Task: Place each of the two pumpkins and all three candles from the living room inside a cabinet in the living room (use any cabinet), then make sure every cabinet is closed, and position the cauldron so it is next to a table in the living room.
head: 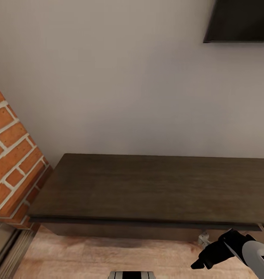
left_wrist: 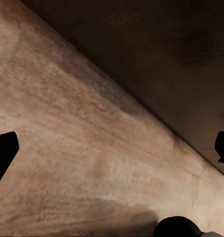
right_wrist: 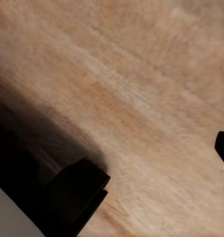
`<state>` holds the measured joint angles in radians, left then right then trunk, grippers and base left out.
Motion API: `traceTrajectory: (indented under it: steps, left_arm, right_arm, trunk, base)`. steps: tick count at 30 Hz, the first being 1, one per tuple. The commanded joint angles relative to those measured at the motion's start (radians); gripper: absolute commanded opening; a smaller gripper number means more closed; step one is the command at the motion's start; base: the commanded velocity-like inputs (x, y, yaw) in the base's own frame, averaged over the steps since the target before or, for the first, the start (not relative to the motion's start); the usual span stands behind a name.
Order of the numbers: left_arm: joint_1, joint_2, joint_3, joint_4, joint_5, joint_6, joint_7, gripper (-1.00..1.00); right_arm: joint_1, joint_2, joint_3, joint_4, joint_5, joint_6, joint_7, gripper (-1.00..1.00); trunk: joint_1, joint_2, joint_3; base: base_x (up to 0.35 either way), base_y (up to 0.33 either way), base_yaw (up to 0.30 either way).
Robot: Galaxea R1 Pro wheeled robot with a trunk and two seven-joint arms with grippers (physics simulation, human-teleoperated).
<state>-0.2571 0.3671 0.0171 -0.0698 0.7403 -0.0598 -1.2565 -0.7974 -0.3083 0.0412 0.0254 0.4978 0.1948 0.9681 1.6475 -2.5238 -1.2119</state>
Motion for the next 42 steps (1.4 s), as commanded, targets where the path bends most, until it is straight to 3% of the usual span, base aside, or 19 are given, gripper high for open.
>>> traceTrajectory:
  steps: [1,42]
  left_arm:
    - [-0.001,0.000,0.001,0.001,-0.002,-0.006,-0.002,1.00]
    - [-0.001,0.001,0.001,0.001,-0.003,-0.006,-0.005,1.00]
  right_arm:
    - [-0.002,0.000,-0.020,-0.061,-0.013,0.009,0.003,1.00]
    - [-0.002,-0.004,-0.027,-0.064,-0.016,0.010,0.034,1.00]
  trunk:
    - [-0.001,0.000,-0.001]
    - [-0.001,0.000,-0.001]
  base:
    - [-0.255,0.000,0.000]
    - [-0.343,0.000,0.000]
